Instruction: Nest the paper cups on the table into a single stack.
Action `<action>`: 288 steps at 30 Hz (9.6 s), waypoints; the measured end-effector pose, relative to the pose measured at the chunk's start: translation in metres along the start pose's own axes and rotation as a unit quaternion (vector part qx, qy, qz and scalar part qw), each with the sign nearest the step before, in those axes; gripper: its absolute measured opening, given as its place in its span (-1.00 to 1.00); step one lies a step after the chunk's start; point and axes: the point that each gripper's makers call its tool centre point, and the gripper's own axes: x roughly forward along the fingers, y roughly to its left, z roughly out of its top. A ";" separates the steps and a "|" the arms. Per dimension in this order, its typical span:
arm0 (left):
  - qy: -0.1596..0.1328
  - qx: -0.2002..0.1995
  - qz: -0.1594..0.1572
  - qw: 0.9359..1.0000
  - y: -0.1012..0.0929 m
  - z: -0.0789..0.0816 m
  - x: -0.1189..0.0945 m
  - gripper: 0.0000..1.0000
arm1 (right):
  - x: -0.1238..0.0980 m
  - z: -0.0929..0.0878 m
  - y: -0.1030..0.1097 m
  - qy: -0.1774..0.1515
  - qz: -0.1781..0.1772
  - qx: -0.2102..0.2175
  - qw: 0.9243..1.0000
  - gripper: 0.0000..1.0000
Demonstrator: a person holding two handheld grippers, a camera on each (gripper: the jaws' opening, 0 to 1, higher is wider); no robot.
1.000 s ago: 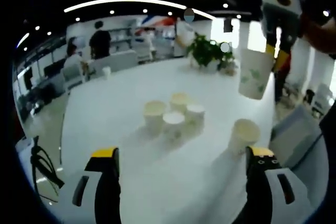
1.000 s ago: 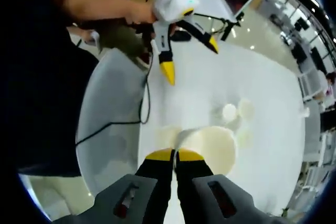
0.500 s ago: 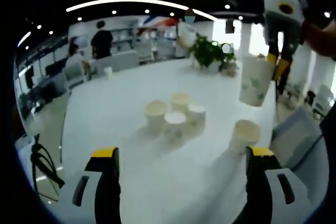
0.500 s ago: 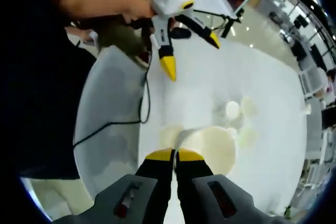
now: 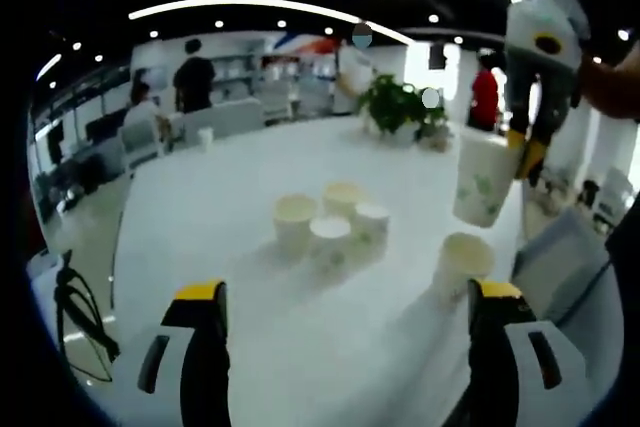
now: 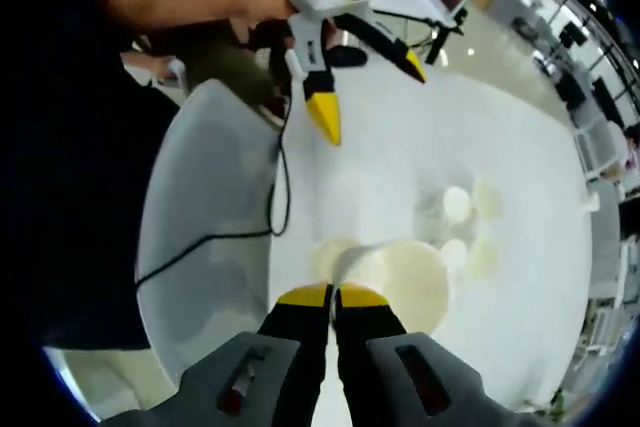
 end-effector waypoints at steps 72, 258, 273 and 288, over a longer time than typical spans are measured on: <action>-0.008 -0.031 0.011 0.999 0.004 -0.002 -0.003 0.97 | 0.073 -0.026 0.006 -0.012 0.006 0.063 0.998 -1.00; -0.023 0.024 -0.030 0.999 0.016 -0.010 0.168 -0.28 | 0.033 -0.167 -0.055 -0.394 -0.236 0.338 0.822 1.00; -0.017 0.027 -0.045 0.998 0.013 -0.001 0.161 -0.30 | 0.032 -0.163 -0.055 -0.396 -0.237 0.333 0.822 1.00; -0.015 0.035 -0.063 0.997 0.010 0.020 0.152 -0.31 | 0.030 -0.159 -0.058 -0.400 -0.238 0.326 0.823 1.00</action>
